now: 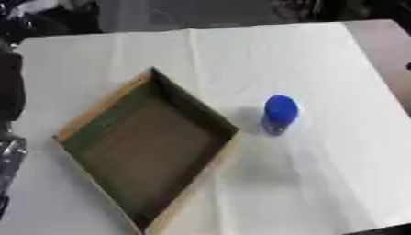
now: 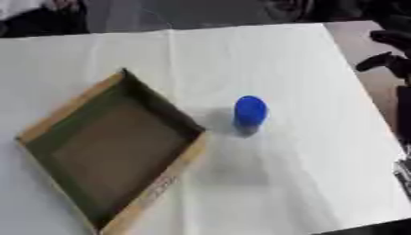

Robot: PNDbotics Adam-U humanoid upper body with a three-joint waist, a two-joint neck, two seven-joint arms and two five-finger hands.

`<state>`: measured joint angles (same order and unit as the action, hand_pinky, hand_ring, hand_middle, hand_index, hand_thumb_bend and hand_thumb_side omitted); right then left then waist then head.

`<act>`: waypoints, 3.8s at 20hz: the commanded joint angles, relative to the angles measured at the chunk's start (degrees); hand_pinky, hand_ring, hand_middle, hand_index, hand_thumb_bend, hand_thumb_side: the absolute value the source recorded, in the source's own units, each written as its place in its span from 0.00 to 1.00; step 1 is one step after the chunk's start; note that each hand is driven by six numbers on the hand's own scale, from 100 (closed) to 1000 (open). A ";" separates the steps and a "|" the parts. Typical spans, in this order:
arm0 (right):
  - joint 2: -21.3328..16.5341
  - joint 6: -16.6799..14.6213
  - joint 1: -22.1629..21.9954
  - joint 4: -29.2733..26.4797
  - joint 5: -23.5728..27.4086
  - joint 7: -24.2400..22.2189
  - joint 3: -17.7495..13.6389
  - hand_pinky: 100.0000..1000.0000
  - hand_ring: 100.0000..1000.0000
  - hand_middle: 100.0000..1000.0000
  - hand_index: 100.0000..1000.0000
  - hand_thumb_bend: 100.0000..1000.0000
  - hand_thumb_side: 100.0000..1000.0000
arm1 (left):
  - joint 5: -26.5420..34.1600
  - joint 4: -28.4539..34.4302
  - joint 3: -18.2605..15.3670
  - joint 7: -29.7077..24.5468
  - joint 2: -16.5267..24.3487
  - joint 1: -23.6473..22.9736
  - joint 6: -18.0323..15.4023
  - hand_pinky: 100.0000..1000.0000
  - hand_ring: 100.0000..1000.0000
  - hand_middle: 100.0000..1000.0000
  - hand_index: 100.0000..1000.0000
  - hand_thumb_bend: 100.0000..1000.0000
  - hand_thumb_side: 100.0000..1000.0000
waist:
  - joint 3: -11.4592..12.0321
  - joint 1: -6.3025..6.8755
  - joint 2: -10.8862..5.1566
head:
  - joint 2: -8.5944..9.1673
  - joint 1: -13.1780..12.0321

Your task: Pick up objects on the table and place them in the box.

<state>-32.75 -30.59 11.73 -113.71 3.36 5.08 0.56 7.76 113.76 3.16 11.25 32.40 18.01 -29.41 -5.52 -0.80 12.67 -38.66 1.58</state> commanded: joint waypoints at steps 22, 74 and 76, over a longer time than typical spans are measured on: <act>-17.74 3.94 2.83 -0.88 -18.81 5.08 2.72 0.65 0.81 0.86 0.85 0.06 1.00 | 0.27 0.83 -0.24 -0.57 1.86 -0.08 0.44 0.55 0.74 0.97 0.87 0.00 0.78 | 2.23 -1.12 -2.02 | -0.06 7.03; -15.24 14.70 18.04 -0.88 -33.81 -5.82 16.61 0.76 0.81 0.87 0.84 0.04 0.95 | 2.31 0.83 0.93 -2.54 0.43 3.68 0.71 0.55 0.74 0.97 0.86 0.00 0.79 | 5.85 -1.14 -0.46 | 3.72 13.11; -14.30 15.92 18.19 -0.88 -34.93 -6.64 17.11 0.76 0.81 0.87 0.84 0.04 0.95 | 2.35 0.83 0.94 -2.58 0.41 3.72 0.67 0.55 0.74 0.97 0.86 0.00 0.79 | 5.85 -1.11 -0.46 | 3.63 13.16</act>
<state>-46.76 -15.64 29.10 -114.04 -30.68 -1.09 17.86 9.83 113.76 4.26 8.92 32.11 20.83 -28.64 0.24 -2.11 13.09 -35.50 13.75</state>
